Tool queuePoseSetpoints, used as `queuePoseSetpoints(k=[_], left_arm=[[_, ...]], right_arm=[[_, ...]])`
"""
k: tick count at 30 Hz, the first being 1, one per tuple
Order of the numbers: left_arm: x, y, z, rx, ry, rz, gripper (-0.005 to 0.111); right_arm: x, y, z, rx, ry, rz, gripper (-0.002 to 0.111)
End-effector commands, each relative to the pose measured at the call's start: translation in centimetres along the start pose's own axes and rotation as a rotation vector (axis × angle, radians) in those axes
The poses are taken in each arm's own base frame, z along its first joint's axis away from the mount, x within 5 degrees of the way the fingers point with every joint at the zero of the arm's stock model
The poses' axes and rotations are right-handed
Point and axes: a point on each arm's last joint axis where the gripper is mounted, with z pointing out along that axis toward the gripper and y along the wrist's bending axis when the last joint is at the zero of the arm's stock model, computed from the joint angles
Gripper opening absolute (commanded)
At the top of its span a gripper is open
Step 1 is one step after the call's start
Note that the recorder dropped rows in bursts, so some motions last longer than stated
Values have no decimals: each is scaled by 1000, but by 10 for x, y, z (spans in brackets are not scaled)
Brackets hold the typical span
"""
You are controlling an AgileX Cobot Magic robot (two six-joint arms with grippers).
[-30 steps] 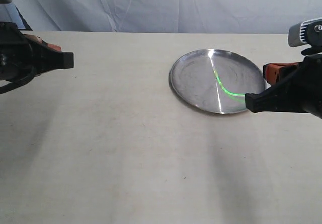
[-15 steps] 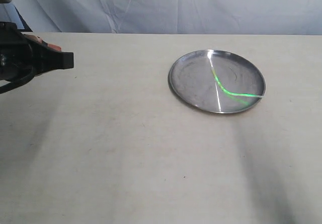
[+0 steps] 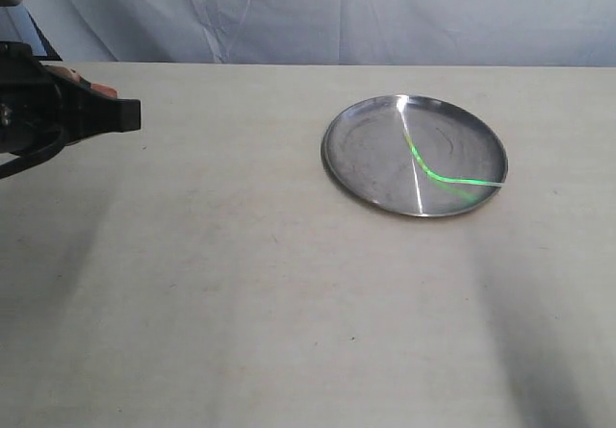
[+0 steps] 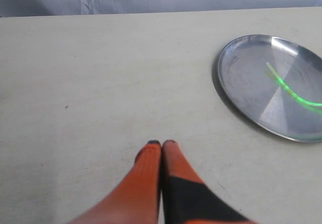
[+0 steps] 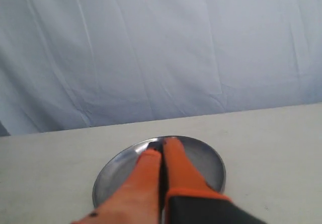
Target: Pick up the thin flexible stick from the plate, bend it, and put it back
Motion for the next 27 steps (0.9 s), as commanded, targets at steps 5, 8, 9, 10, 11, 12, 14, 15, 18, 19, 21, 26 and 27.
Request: queuePoseSetpoints(k=[5, 8, 9, 10, 11, 12, 14, 15, 18, 19, 21, 26, 27], left_arm=[[0, 0, -1, 4, -9, -9, 0], [0, 0, -1, 4, -9, -9, 0], [0, 0, -1, 4, -9, -9, 0], [0, 0, -1, 4, -8, -7, 0], [0, 0, -1, 4, -8, -7, 0], [0, 0, -1, 4, -8, -7, 0], [0, 0, -1, 4, -8, -7, 0], [0, 0, -1, 4, -8, -7, 0], [0, 0, -1, 4, -8, -7, 0], [0, 0, -1, 4, -8, -7, 0], [0, 0, -1, 4, -8, -7, 0], [0, 0, -1, 4, -8, -7, 0], [0, 0, -1, 4, -8, -7, 0]], right_arm=[[16, 0, -7, -14, 160, -59, -1], [21, -2, -12, 10, 208, -57, -1], [22, -2, -13, 13, 216, -67, -1], [23, -3, -15, 14, 224, -67, -1], [25, -3, -16, 16, 222, -78, -1], [27, -3, -17, 17, 221, -80, -1], [34, -5, -18, 17, 226, -83, -1], [39, -5, -19, 18, 230, -83, -1], [57, -8, -20, 20, 260, -93, -1], [63, -9, -21, 21, 269, -93, -1], [70, -9, -22, 20, 266, -93, -1], [68, -8, -24, 11, 224, -63, -1], [68, -8, -24, 11, 223, -63, -1]])
